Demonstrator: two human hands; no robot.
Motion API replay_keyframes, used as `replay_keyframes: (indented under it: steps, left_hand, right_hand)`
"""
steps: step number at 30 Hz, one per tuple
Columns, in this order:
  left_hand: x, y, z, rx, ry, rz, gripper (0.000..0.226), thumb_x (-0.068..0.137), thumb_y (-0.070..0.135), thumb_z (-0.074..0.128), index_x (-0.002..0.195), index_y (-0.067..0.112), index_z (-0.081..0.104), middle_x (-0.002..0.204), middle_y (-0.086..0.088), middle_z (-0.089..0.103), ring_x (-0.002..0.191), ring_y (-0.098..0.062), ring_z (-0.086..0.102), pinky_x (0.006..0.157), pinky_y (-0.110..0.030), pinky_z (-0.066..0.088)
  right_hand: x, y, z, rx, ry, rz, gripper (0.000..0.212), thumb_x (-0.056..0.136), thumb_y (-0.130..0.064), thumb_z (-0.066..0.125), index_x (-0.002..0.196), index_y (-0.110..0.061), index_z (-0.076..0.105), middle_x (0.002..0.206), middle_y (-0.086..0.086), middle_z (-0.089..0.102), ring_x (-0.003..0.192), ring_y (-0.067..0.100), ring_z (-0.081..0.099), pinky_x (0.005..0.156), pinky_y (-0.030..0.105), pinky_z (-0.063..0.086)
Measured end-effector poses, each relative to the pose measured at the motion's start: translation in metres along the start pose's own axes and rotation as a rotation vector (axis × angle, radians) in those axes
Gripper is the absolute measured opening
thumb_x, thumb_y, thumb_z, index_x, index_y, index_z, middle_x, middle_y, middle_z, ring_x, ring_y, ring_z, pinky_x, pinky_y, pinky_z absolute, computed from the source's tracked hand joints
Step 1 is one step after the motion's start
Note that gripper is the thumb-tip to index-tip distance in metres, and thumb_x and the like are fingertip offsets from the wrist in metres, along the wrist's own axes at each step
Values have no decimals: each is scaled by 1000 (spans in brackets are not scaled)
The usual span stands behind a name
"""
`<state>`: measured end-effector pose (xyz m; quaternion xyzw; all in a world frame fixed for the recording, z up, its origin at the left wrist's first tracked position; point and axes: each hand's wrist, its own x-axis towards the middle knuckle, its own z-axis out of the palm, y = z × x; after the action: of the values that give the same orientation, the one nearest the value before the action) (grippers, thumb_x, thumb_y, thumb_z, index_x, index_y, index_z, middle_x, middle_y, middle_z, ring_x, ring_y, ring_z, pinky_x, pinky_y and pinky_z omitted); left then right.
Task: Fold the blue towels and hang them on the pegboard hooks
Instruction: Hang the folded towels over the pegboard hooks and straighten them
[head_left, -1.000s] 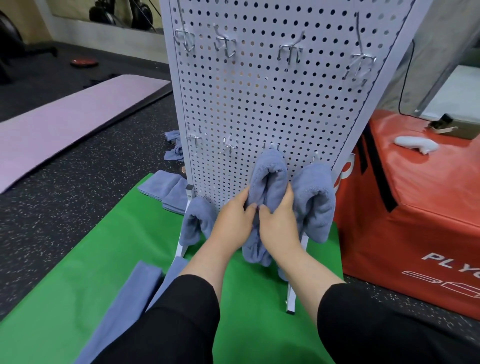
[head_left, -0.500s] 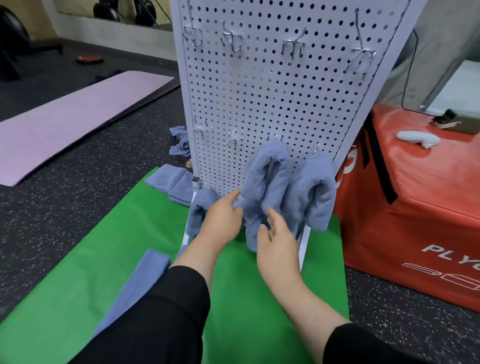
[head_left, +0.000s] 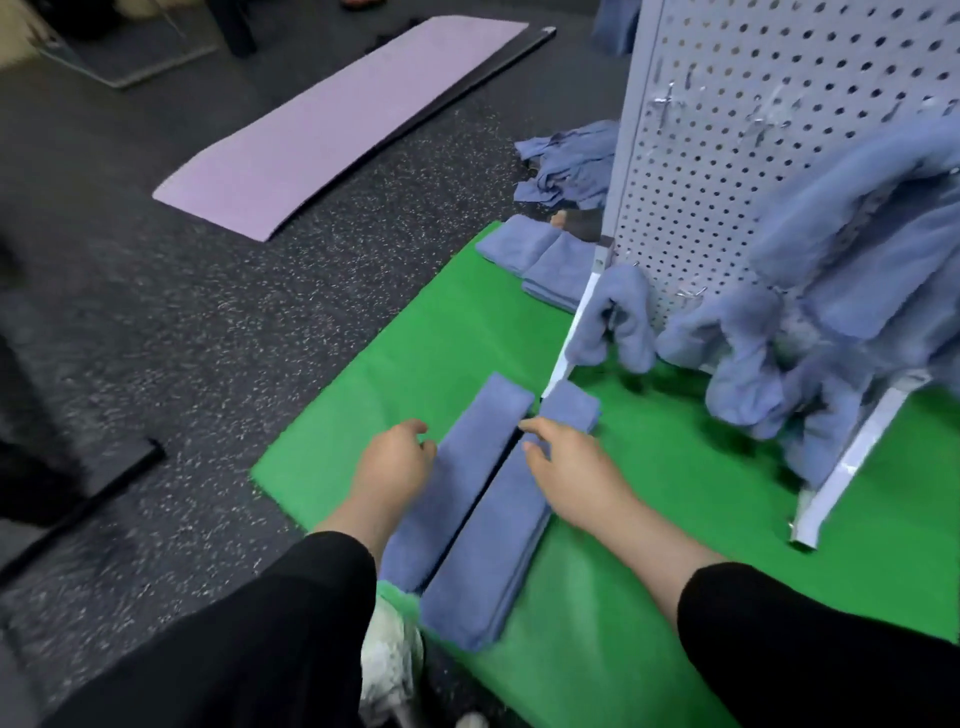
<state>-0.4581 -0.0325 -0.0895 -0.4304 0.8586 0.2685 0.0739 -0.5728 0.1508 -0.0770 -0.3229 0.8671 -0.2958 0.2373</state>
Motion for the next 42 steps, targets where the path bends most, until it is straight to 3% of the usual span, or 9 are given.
replay_keyframes:
  steps: [4,9,15,18,22,28,34,37,42]
  left_hand:
    - [2,-31,20,11,-62,15,46,102,34,53,139,7,56,129,-19,67,121,-36,60,97,-39,48]
    - [11,-31,37,-19,-77,49,34,99,33,58,117,5,65,112,-18,71,109,-37,63,84,-38,48]
    - [22,-15,43,-43,-113,48,28,94,34,63,77,15,51,98,-19,70,97,-38,64,74,-38,46]
    - [22,-7,41,-91,-108,29,24,93,29,62,81,10,57,99,-23,70,95,-40,64,72,-38,45]
    - [18,8,24,-275,-89,-13,22,88,25,65,74,10,59,79,-21,66,74,-36,58,62,-34,38]
    - [-6,59,-20,-628,-109,-40,29,90,22,67,64,17,53,57,1,43,58,-18,34,50,-28,26]
    - [-53,118,-63,-1145,-558,-124,68,104,63,22,106,14,69,93,-5,66,85,-19,56,69,-31,43]
    - [-72,134,-78,-1232,-762,-10,82,100,71,10,107,11,66,74,1,69,85,-15,64,95,-49,49]
    - [-84,160,-85,-1170,-716,48,73,105,60,16,125,7,63,97,-7,76,103,-19,69,92,-46,53]
  right_hand:
    - [23,-11,51,-177,-175,-109,45,105,-20,44,149,-11,44,157,10,43,143,24,41,114,32,30]
    - [39,-3,80,-472,-319,-121,52,105,-17,37,156,-12,28,166,5,23,153,18,21,123,45,19]
    - [40,-2,84,-470,-271,-117,56,104,-12,38,159,-13,23,164,3,29,151,17,26,124,44,14]
    - [37,-9,77,-417,-272,-101,51,107,-15,36,157,-13,28,160,6,37,146,25,37,123,45,21]
    - [35,-19,61,-99,-71,27,42,108,-26,39,147,-14,49,142,13,59,128,34,54,103,38,42]
    - [28,-39,21,160,210,52,28,103,-24,51,111,-6,71,113,16,69,107,33,61,88,36,44]
    - [7,-52,-62,196,211,36,42,95,-50,59,89,-11,73,79,5,71,78,26,64,72,36,52]
    - [-12,-57,-105,198,25,48,35,86,-51,72,101,-20,70,93,-6,73,85,7,66,71,25,49]
    - [-28,-49,-149,114,85,15,15,87,-23,71,101,-20,67,94,-5,71,85,9,62,68,18,44]
